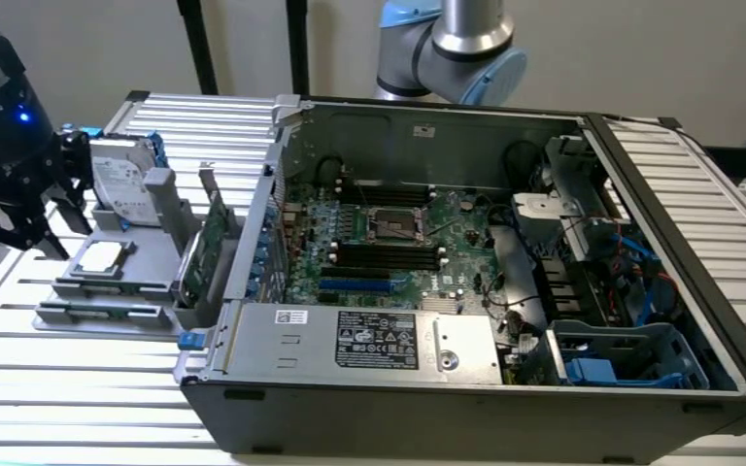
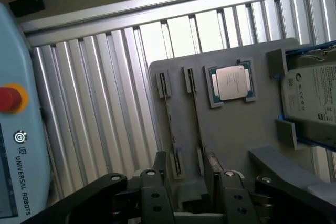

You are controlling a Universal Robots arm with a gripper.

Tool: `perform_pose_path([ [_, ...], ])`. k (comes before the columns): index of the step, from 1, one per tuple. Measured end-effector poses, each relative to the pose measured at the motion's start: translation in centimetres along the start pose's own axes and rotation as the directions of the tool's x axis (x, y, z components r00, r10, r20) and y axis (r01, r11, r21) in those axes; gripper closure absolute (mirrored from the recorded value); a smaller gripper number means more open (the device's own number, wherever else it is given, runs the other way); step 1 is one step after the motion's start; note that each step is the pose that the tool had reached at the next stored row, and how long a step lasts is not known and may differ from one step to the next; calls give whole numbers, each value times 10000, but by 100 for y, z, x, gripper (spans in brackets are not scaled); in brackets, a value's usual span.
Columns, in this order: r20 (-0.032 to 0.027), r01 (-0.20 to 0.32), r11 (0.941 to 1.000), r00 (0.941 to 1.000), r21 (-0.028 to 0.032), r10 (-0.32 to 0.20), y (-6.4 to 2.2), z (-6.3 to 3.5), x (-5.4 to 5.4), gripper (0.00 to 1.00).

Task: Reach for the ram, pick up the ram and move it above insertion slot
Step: 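Pick up the ram and move it above insertion slot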

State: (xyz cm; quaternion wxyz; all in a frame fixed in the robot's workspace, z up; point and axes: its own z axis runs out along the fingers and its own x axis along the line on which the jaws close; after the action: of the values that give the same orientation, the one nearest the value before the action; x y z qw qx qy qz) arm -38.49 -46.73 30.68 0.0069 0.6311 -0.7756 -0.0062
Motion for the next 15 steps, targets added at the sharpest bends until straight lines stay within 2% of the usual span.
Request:
perform_pose_path([
  [15,-9,499,9988,9988,1,-499,57,273,13,58],
])
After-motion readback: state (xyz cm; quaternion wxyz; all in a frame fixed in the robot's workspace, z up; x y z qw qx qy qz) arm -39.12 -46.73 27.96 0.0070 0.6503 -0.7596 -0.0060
